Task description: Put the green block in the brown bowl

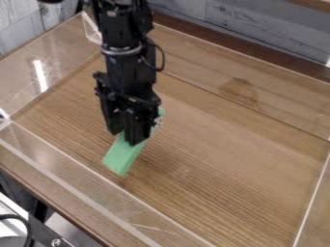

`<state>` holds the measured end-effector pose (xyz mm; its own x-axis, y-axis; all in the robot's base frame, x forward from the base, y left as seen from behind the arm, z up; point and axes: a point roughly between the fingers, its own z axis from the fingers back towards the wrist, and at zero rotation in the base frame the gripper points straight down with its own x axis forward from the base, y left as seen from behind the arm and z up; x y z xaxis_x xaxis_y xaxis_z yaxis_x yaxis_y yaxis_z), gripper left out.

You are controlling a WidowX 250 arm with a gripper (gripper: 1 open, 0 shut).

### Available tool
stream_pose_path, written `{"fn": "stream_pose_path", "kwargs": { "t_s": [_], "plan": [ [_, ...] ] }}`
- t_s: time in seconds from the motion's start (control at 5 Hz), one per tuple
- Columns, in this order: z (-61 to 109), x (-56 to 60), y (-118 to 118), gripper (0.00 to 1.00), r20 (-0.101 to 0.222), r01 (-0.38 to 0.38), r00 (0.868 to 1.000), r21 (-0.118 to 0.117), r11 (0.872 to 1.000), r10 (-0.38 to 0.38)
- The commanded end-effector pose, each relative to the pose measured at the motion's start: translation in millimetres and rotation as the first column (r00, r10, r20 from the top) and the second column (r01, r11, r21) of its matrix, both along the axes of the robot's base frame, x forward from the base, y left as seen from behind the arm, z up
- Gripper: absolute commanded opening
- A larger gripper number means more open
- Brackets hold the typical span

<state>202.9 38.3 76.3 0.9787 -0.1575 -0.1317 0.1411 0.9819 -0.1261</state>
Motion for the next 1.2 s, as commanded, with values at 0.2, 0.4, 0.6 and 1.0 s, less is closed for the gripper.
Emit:
{"fn": "stream_pose_path", "kwargs": {
  "t_s": [0.2, 0.4, 0.6, 1.0],
  "plan": [
    [34.3, 22.1, 1.9, 0.0, 0.112, -0.026, 0.993, 0.01, 1.0, 0.025],
    [39.2, 27.8, -0.8, 0.0, 0.14, -0.028, 0.99, 0.009, 1.0, 0.026],
    [44.1, 31.2, 4.8, 0.0, 0.166, -0.039, 0.985, 0.007, 0.999, 0.037],
    [63.6, 43.4, 18.0, 0.0, 0.237, -0.066, 0.97, 0.013, 0.998, 0.061]
  ]
}}
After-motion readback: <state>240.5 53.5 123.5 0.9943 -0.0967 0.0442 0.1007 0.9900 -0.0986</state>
